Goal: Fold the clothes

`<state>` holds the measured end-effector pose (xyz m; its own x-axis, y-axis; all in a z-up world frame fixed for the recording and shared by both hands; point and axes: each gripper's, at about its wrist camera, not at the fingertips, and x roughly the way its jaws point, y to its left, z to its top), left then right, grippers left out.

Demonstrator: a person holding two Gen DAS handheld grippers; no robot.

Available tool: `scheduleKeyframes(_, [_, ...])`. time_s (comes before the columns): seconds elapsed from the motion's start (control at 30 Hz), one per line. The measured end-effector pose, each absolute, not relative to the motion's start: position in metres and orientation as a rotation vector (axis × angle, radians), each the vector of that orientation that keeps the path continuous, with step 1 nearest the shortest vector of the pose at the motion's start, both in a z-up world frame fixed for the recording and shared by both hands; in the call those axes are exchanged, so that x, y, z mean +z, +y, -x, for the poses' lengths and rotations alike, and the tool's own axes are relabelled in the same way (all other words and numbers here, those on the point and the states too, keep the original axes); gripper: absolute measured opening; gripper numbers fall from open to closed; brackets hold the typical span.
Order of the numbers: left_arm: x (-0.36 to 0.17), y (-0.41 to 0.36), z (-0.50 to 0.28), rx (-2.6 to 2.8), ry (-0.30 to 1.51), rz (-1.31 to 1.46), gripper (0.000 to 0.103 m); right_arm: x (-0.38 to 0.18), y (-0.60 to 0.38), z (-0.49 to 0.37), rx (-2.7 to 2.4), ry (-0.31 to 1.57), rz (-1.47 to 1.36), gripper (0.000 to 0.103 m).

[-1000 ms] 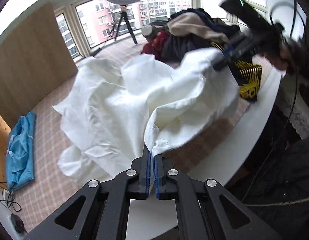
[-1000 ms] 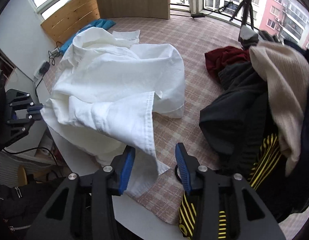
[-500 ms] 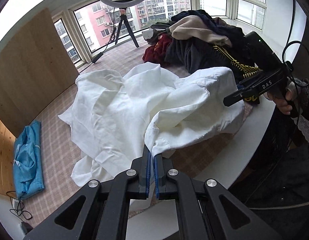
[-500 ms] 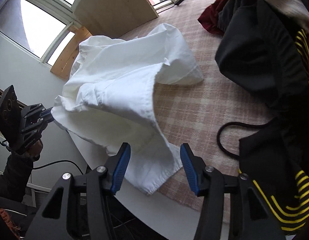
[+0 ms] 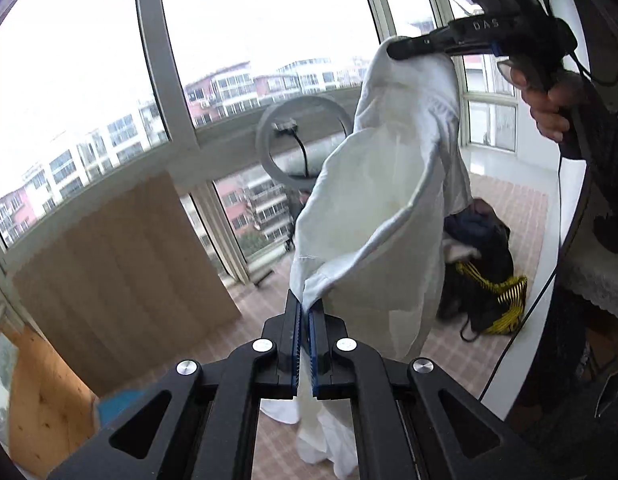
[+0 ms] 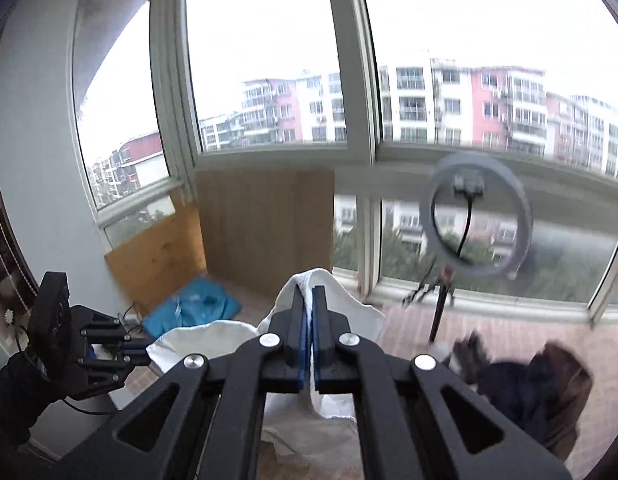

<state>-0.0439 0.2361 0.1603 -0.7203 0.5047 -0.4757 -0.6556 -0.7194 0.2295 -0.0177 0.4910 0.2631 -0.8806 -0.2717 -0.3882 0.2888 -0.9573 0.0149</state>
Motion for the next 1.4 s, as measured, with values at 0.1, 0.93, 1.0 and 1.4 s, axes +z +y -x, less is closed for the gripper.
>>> scheduleKeyframes(0.1, [0.224,0.212,0.040,2.422,0.523,0.359,0.003,0.348,0.456,-0.006,-2.872,0.163,-0.417,0.002])
scheduleKeyframes(0.93, [0.296,0.142,0.018,2.356,0.684,0.251,0.002,0.437,0.357,-0.038,-3.039,0.302,-0.354,0.002])
scheduleKeyframes(1.0, [0.307,0.137,0.002,2.364,0.704,0.196,0.002,0.447,0.351,-0.052,-3.046,0.325,-0.315,0.002])
scheduleKeyframes(1.4, [0.340,0.121,-0.064,2.402,0.760,0.036,0.003,0.483,0.332,-0.104,-3.026,0.332,-0.185,0.002])
